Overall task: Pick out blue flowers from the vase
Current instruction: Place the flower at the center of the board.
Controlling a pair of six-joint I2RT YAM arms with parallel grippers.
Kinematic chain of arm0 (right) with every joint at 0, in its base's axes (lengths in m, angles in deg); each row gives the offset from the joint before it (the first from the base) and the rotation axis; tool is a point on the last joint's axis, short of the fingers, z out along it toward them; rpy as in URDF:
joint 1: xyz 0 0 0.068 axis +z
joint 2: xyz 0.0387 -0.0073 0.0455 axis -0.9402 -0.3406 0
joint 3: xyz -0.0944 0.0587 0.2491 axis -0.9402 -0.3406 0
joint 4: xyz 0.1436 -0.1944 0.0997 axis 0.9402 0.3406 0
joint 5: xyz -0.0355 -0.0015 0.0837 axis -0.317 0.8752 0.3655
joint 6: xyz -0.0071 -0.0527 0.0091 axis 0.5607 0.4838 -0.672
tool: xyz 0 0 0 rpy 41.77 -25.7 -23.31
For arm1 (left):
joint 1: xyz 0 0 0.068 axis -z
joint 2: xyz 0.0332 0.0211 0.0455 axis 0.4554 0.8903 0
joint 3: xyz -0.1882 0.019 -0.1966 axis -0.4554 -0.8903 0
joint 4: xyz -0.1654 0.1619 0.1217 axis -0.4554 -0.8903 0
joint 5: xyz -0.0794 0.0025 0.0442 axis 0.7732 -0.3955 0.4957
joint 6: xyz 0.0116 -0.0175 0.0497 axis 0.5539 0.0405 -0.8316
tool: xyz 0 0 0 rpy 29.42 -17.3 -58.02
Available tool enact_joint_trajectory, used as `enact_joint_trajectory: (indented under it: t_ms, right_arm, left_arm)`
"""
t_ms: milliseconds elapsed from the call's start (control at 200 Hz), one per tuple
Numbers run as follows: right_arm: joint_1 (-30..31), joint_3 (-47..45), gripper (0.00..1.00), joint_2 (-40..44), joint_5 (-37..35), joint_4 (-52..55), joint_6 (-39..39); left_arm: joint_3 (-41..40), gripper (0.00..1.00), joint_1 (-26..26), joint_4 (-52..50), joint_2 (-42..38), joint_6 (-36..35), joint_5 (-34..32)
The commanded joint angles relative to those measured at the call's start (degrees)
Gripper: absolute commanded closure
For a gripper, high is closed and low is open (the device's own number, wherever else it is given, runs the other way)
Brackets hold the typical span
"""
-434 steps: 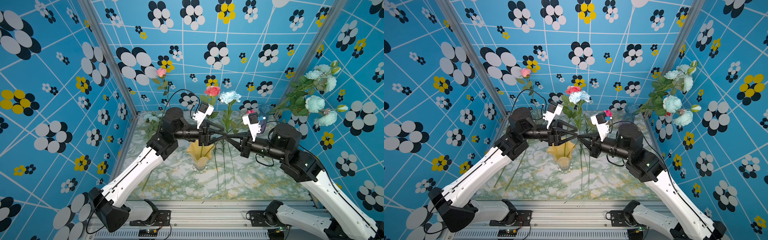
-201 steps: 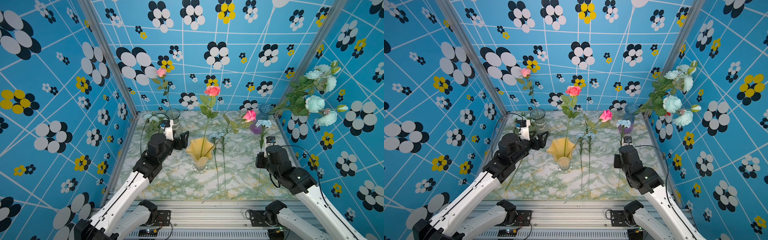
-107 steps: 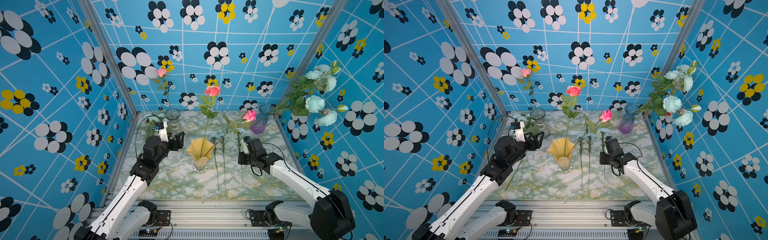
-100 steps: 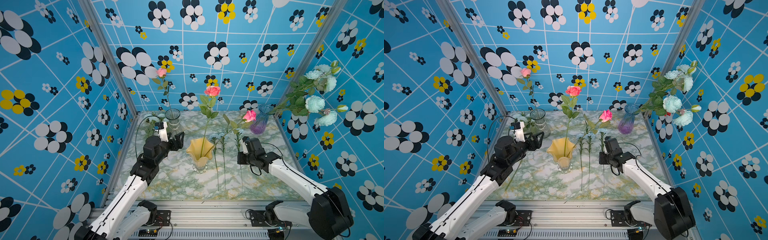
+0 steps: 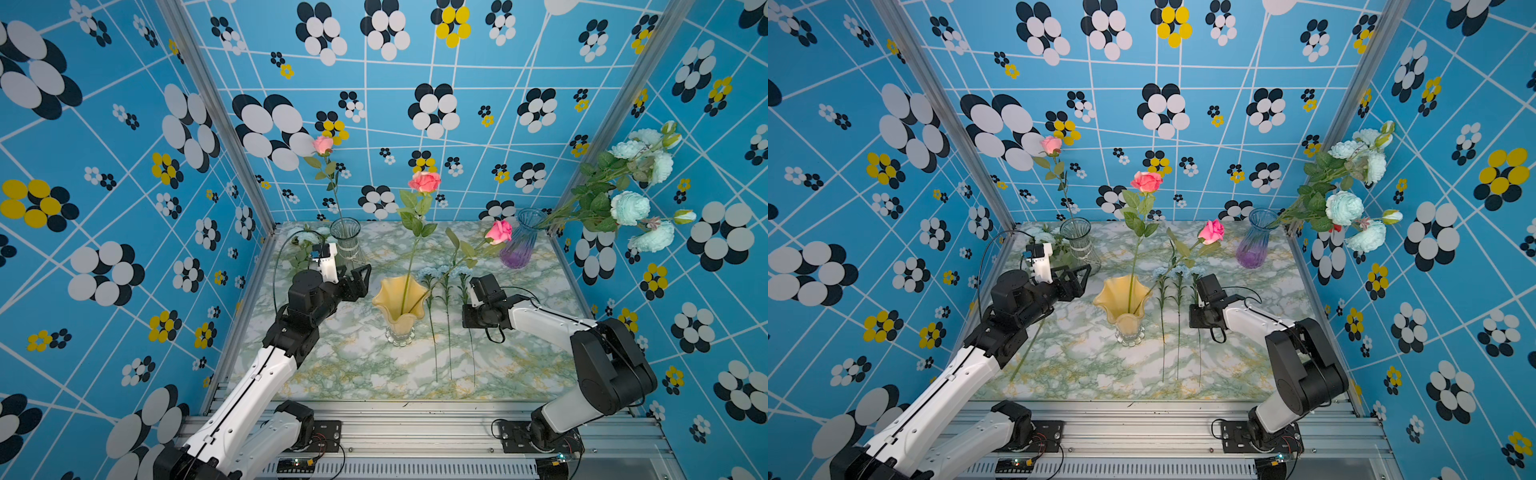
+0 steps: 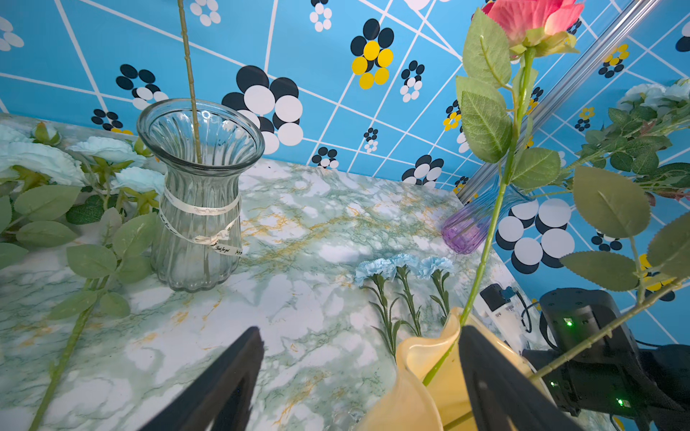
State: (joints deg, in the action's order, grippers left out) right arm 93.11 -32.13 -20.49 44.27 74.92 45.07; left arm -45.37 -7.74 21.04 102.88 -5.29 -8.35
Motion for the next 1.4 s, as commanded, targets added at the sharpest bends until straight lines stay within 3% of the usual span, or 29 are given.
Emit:
enact_joint_trajectory:
  t_ms: [0, 80, 250, 465, 575, 724, 1029, 1219, 1394]
  right_arm:
    - [-0.33, 1.41, 1.00, -1.78, -2.08, -1.11, -0.59]
    - [-0.35, 1.29, 1.00, -2.76, -1.57, -1.62, -0.39]
    - [-0.27, -0.04, 0.74, 0.52, -1.68, -1.58, -0.82]
    - [0.59, -4.60, 0.46, 15.51, -4.33, -0.01, -1.93]
    - [1.53, -5.95, 0.39, 23.86, -3.17, 0.48, -3.15]
    - [3.41, -7.52, 0.37, 31.75, -0.93, -0.10, -3.37]
    - [3.26, -17.06, 0.32, 45.51, -4.50, -4.12, -3.09]
    - [3.19, -18.68, 0.33, 45.67, -5.18, -5.51, -3.27]
    - [3.26, -18.25, 0.35, 44.16, -4.99, -5.65, -2.85]
  left_arm:
    - [1.79, 0.15, -0.50, -0.34, 0.90, -0.15, 2.12]
    - [3.09, 0.15, -0.50, -2.29, 1.64, -1.27, 2.96]
    - [9.93, 0.14, -0.43, -15.73, 4.84, -7.07, 3.24]
    - [13.83, 0.12, 0.19, -24.75, 5.49, -8.70, 5.62]
    - [20.18, 0.12, 0.42, -34.27, 7.85, -11.00, 6.96]
    - [29.59, 0.11, 2.94, -46.24, 11.22, -12.84, 6.41]
    - [37.15, 0.09, 5.78, -52.08, 21.51, -15.27, 8.80]
    - [39.91, 0.14, 6.64, -54.69, 27.36, -17.86, 8.92]
    - [40.18, 0.28, 7.36, -54.84, 29.19, -18.33, 6.38]
